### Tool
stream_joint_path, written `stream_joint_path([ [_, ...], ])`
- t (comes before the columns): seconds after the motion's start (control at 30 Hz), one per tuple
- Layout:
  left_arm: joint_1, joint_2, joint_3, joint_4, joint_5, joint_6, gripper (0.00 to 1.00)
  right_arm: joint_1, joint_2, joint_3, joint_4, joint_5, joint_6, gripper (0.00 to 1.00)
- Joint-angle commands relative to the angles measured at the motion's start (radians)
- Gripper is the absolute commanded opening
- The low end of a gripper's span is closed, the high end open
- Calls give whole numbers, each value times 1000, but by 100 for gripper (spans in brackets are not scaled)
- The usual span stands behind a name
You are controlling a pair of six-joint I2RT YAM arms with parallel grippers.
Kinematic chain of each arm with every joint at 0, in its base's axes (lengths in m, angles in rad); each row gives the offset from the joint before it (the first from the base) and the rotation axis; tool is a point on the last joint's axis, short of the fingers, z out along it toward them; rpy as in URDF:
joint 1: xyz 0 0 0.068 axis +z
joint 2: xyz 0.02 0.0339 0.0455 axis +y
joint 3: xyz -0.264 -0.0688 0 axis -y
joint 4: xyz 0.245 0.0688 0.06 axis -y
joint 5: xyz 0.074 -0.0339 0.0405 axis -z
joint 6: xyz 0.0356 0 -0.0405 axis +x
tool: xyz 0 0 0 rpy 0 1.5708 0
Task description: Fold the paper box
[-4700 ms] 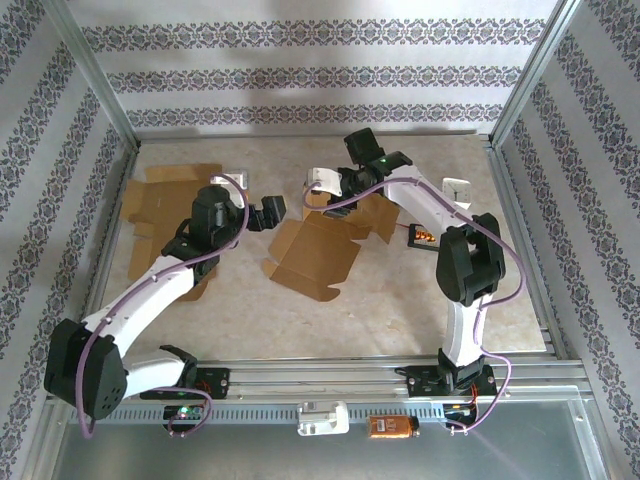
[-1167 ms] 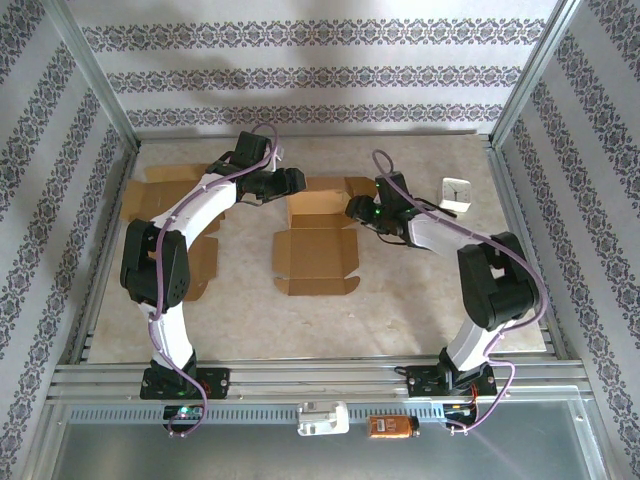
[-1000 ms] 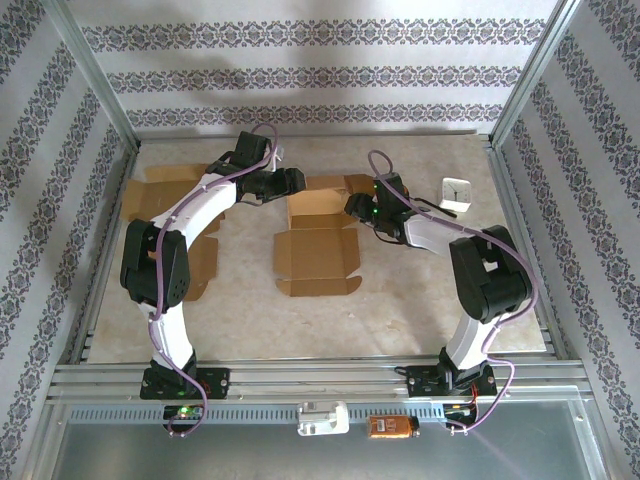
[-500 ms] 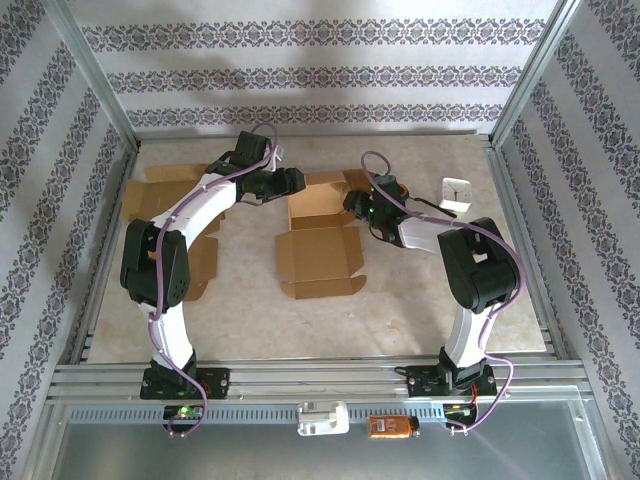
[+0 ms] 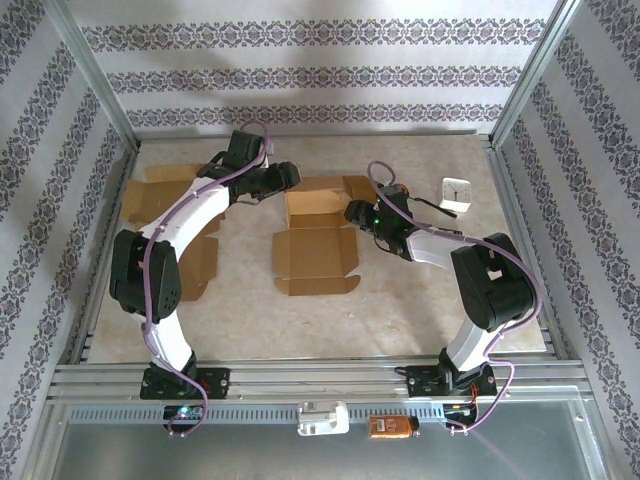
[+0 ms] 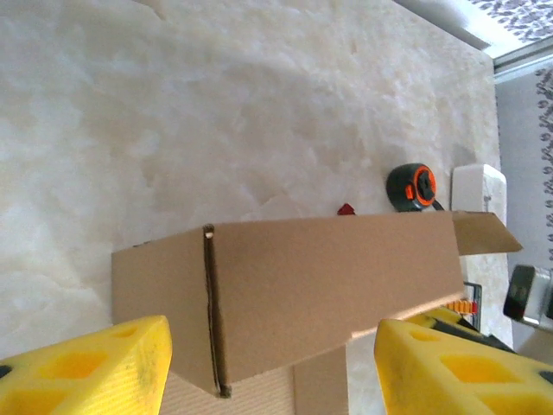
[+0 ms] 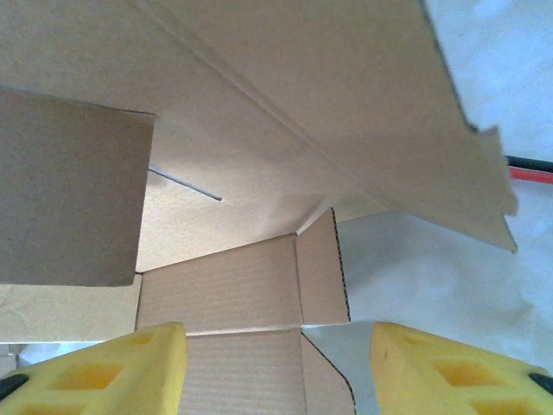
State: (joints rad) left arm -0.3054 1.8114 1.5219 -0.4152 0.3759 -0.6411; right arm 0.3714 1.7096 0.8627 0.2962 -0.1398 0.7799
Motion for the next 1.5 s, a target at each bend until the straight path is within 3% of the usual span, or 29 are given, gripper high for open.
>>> stream_joint_path([
  [0.0, 11, 46, 48, -55, -66, -35, 63, 9, 10, -10, 6, -6, 20, 58],
  [0.17, 14, 85, 72, -35, -58, -60, 62, 10, 62, -1, 32, 17, 44, 61],
  [0.5, 16, 122, 55, -23, 26, -72, 42, -5, 111, 2, 96, 14, 80, 58],
  [0.77, 16, 106, 19, -7, 50, -69, 41, -4, 148, 15, 131, 10, 85, 54],
  [0.93, 16, 107, 16, 1, 60, -62, 41, -1, 168, 6, 222, -37, 57, 42],
  [1.23, 14, 104, 19, -18, 50, -17, 41, 34, 133, -17, 225, 42, -79, 45],
  [1.47, 6, 106, 24, -36, 31, -2, 41, 68, 140, -5, 240, 2, -145, 41],
])
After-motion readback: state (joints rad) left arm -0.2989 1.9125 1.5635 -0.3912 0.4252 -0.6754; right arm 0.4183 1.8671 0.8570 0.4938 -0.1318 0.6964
